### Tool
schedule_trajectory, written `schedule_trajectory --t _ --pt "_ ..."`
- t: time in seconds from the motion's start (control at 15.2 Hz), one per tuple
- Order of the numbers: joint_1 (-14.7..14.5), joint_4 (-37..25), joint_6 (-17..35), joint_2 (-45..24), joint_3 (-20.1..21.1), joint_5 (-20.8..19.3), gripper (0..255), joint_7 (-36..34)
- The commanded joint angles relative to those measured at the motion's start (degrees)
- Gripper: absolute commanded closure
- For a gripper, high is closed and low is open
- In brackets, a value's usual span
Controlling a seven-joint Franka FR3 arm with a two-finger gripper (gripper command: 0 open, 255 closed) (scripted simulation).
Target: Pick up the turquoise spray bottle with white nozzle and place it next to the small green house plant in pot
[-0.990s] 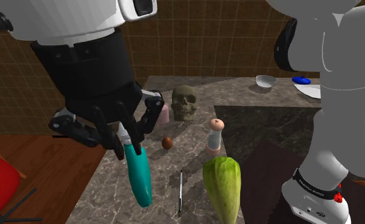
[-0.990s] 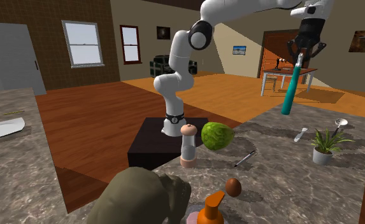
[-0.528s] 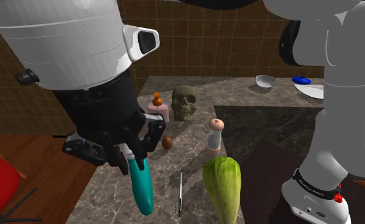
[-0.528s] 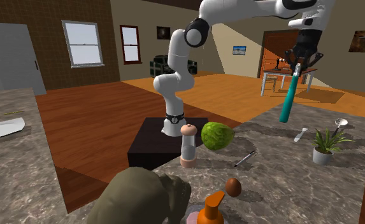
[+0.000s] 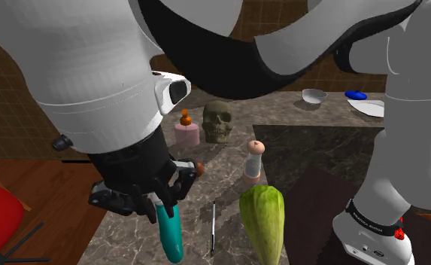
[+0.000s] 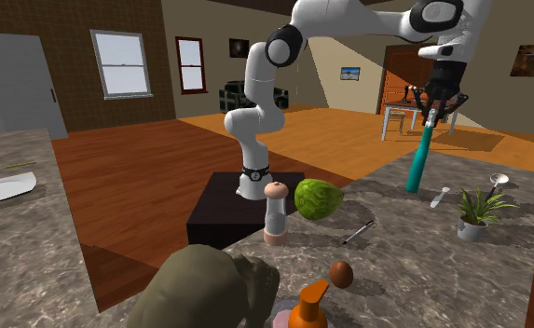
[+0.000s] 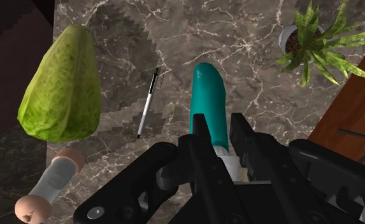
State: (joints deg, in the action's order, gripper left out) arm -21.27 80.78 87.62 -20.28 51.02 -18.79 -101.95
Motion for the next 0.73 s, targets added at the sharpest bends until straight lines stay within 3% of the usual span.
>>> schedule_trajectory --t 0.0,0.66 --pt "0.4 1.9 1.7 0.2 0.0 0.1 255 -0.2" --pt "1.8 9.9 9.4 0.2 -0.3 -0.1 255 -1.1"
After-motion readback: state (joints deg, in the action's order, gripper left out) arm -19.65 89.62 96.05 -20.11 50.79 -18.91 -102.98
